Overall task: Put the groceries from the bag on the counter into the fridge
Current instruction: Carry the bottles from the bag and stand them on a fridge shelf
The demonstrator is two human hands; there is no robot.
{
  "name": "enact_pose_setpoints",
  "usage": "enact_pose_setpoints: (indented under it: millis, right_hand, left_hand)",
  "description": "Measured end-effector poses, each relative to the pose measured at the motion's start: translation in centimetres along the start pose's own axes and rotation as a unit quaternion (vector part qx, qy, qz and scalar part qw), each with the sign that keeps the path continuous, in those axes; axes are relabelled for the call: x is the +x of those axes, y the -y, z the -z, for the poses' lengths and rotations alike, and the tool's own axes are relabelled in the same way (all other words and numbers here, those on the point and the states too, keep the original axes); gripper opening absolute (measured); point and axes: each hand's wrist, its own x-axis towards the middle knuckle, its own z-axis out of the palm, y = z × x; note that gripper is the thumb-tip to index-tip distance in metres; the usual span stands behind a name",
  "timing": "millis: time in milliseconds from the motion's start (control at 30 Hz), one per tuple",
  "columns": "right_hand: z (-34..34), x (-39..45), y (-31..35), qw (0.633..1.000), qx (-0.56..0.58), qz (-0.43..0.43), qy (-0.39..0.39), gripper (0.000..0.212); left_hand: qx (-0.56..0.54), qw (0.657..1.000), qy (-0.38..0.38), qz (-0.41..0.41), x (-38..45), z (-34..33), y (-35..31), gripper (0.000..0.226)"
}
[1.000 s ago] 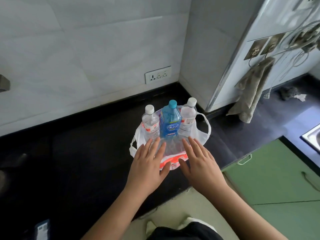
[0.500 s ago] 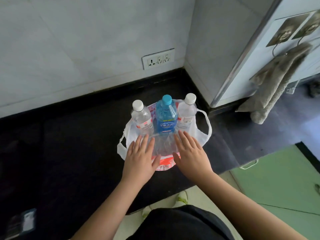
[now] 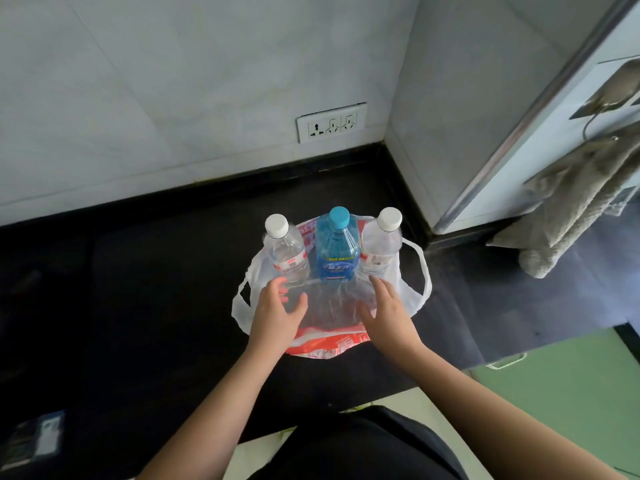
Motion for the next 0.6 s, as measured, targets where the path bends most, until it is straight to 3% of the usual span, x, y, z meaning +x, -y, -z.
enact_pose_setpoints:
  millis: [167, 333, 600]
  right_hand:
    - [0.9, 1.0, 0.2, 0.993, 0.084, -0.078, -0.035, 0.056]
    - [1.1, 2.5, 0.3, 0.978, 0.173, -0.081, -0.083, 0.063]
    - [1.0, 5.7, -0.9, 0.981, 0.163, -0.061, -0.087, 0.069]
  left_hand:
    - [-0.114, 0.989, -0.03, 0.085, 1.9, -0.2, -0.2, 0.063]
    - [-0.116, 0.99, -0.062, 0.043, 3.2, -0.3, -0.2, 0.07]
    - [-0.046, 0.995, -0.085, -0.024, 4.7, -0.3, -0.1, 0.071]
